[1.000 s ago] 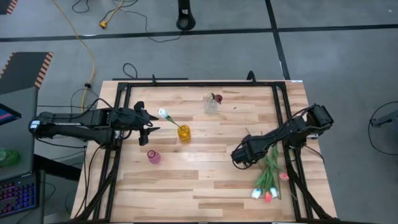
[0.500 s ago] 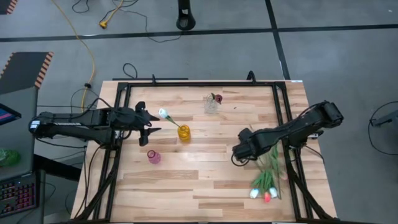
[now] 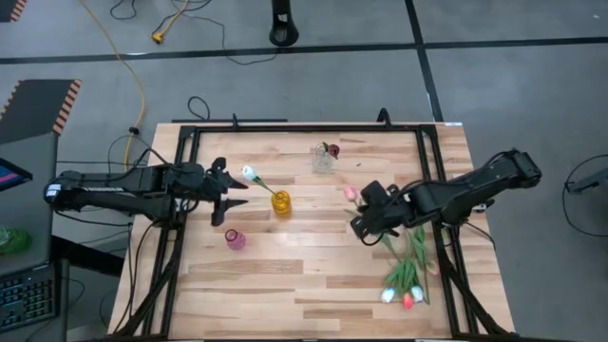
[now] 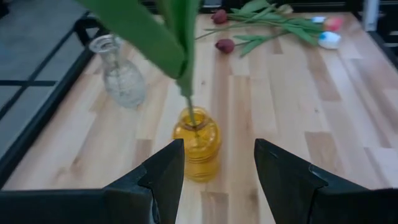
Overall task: Sort flowers into vase by color
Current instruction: Put the pink flower into the purple vase
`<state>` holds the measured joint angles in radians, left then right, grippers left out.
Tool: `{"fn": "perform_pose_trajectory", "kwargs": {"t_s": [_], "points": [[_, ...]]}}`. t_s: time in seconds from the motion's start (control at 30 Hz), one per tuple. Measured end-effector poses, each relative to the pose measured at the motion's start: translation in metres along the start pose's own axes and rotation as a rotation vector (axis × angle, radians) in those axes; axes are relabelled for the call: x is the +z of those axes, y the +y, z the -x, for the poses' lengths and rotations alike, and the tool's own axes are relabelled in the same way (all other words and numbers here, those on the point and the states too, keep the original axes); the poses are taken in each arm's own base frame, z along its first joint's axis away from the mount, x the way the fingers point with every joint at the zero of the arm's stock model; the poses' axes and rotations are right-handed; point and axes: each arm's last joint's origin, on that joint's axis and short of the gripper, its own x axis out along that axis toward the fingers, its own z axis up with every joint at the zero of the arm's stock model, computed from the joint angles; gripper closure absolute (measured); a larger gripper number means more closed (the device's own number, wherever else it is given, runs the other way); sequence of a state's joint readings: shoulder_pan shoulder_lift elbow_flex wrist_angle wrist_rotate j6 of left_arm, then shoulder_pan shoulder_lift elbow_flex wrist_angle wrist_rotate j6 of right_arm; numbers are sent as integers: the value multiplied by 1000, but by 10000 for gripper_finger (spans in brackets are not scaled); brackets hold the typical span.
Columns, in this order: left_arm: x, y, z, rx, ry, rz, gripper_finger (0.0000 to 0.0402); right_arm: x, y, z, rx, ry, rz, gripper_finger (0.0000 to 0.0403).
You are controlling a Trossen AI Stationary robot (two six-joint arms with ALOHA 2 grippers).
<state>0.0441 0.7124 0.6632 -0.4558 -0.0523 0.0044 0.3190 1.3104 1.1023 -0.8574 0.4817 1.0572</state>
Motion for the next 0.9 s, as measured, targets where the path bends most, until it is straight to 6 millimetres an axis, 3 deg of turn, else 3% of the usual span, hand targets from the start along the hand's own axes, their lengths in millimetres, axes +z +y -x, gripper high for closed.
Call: {"fn": "perform_pose_trajectory", "kwargs": {"t_s": [0.4,0.7,0.9], "points": [[5,-6,0,-104,-53,34,218,30,37,9,319,-328,190,380],[18,-22,1,-182,-177,28,218,49,51,23,425,-571,323,379],[31,-35,-10,-201,-291,-14,218,57,56,33,458,-712,384,379]]}}
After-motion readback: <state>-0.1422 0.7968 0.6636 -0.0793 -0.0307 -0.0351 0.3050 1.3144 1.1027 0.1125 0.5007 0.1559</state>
